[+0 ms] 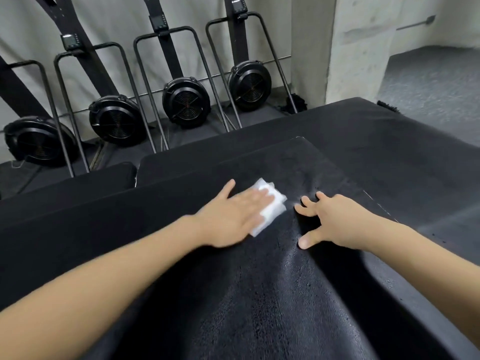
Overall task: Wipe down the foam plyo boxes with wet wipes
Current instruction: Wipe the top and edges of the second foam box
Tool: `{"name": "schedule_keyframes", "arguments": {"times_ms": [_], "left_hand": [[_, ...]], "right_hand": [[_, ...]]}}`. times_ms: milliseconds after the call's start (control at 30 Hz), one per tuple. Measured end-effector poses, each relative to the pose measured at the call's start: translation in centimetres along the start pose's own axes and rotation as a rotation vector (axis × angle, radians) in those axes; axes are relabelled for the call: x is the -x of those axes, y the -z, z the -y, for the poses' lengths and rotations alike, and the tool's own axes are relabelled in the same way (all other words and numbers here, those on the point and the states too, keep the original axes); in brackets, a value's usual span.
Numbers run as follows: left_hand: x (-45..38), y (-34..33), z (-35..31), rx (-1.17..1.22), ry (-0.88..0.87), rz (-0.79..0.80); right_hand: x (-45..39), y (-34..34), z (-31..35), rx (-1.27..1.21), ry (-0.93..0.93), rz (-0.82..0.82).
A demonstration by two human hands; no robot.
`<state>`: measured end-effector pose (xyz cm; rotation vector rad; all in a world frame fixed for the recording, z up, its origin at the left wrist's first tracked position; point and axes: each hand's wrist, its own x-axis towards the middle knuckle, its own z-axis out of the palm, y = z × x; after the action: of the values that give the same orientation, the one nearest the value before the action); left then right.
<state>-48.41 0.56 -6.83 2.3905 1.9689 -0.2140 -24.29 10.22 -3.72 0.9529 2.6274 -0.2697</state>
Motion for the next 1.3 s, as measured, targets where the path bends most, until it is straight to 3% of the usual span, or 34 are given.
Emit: {"name": "schedule_keyframes", "arguments": {"times_ms": [133, 233, 333, 433, 567, 667, 767, 867, 933, 1033, 1167, 1300], "left_hand": [[-6.6, 1.6, 5.3, 0.024, 0.324, 0.065], [-8.2, 1.1, 4.8, 0.048, 0.366, 0.063], [-4.6, 0.7, 0.6, 0.138, 0.160, -0.044], [1.6, 0.0, -4.6, 0.010, -0.049, -0.084], [8.8, -1.3, -10.1, -0.008, -0.277, 0.000], [9.7, -1.5, -9.7, -0.079, -0.332, 0.013], [6.9, -0.8, -6.3, -0.148, -0.126, -0.063], [3.3, -0.2, -3.3, -0.003, 0.183, 0.061], [2.4, -0.2, -4.0, 0.038, 0.228, 0.056], [4.6, -0.2, -7.7, 0.058, 0.140, 0.023], [11.7, -0.9, -15.1, -0.033, -0.129, -0.033], [17.9, -2.3, -20.7, 0.019, -0.322, 0.055]], "right_hand": [[-0.5, -0.3, -0.4, -0.001, 0.012, -0.008], [-1.1, -0.8, -0.9, -0.013, 0.021, -0.009], [-1.3, -1.1, -1.2, -0.031, 0.023, -0.021], [-1.5, -1.2, -1.5, -0.087, 0.033, -0.042], [-1.7, -1.3, -1.5, -0.075, 0.032, -0.044], [-1.7, -1.5, -1.7, -0.099, 0.024, -0.043], [-1.4, -1.6, -1.7, -0.145, 0.023, -0.047], [-1.1, -1.6, -1.4, -0.141, 0.009, -0.050], [-0.7, -1.5, -1.0, -0.107, 0.004, -0.049], [0.4, -1.4, -0.5, -0.075, 0.009, -0.065], [2.7, -1.9, 0.0, -0.065, 0.007, -0.101], [7.2, -2.5, 0.6, -0.068, -0.004, -0.081]]}}
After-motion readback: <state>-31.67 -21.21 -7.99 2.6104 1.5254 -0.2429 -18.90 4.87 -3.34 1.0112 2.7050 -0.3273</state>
